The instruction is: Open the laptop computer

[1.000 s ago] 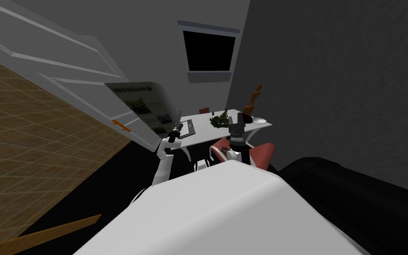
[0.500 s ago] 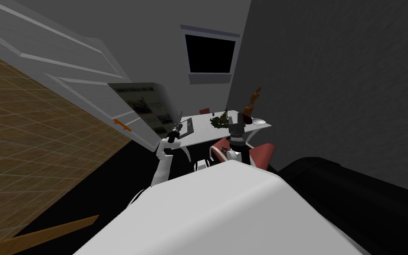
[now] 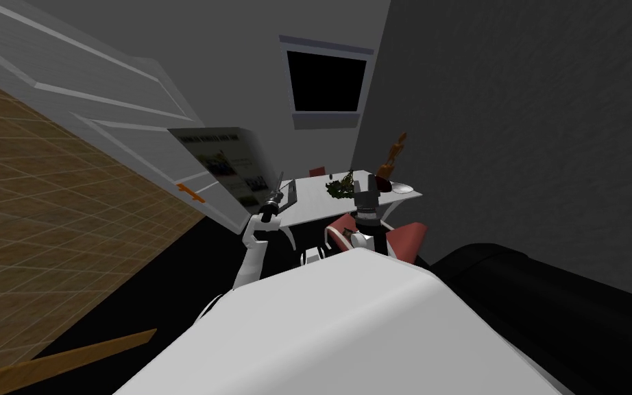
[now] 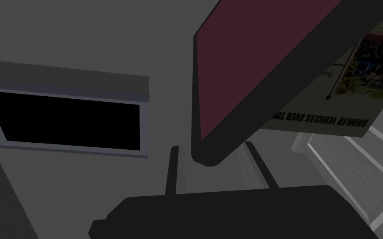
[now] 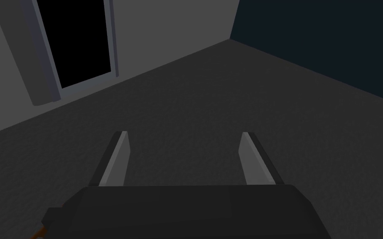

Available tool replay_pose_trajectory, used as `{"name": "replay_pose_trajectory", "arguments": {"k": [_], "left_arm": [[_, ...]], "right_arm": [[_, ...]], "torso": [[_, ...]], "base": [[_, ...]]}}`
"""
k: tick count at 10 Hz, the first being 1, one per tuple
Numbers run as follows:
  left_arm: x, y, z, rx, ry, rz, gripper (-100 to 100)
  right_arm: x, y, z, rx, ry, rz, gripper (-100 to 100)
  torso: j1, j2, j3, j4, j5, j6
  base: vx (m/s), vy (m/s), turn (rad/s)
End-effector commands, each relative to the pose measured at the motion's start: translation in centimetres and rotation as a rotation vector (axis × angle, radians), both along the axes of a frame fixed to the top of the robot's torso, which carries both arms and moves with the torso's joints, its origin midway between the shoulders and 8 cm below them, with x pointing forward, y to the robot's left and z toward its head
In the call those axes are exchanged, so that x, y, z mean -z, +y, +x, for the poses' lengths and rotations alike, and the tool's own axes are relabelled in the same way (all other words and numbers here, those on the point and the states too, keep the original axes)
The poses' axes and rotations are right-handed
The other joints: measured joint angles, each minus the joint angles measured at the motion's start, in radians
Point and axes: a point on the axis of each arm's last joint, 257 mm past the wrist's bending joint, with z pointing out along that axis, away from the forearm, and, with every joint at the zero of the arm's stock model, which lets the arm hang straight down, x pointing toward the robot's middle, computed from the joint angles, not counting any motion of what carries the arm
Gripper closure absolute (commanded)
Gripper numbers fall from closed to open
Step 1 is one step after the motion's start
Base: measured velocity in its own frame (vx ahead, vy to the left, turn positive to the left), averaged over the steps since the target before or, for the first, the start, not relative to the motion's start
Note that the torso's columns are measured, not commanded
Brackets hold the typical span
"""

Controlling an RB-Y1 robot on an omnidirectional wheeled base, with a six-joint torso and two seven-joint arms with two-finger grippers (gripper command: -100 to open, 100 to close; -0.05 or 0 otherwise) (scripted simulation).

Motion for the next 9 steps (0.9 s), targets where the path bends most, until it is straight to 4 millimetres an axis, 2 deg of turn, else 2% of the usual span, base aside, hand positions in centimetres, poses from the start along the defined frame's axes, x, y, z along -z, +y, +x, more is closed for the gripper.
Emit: {"name": "replay_pose_trajectory", "arguments": {"k": [1, 2, 5, 9], "left_arm": [[1.7, 0.7, -0.1, -0.011, 0.025, 0.039, 100], [-0.8, -0.8, -0.1, 0.011, -0.004, 0.032, -100], [-2.6, -1.8, -0.4, 0.026, -0.005, 0.036, -100], [-4.8, -3.3, -0.9, 0.052, -0.004, 0.043, -100]], "right_arm": [[0.0, 0.0, 0.0, 0.000, 0.000, 0.000, 0], [0.0, 0.0, 0.0, 0.000, 0.000, 0.000, 0], [0.0, 0.0, 0.0, 0.000, 0.000, 0.000, 0], [0.0, 0.0, 0.0, 0.000, 0.000, 0.000, 0]], "torso": [[0.002, 0.000, 0.000, -0.001, 0.001, -0.001], [0.004, -0.001, 0.000, -0.001, 0.001, -0.001], [-0.007, 0.005, 0.003, 0.007, -0.004, 0.005], [-0.007, 0.006, 0.004, 0.007, -0.004, 0.005]], "base": [[-0.005, -0.005, 0.016], [0.001, -0.009, 0.077], [0.024, -0.003, 0.053], [0.019, -0.006, 0.050]]}}
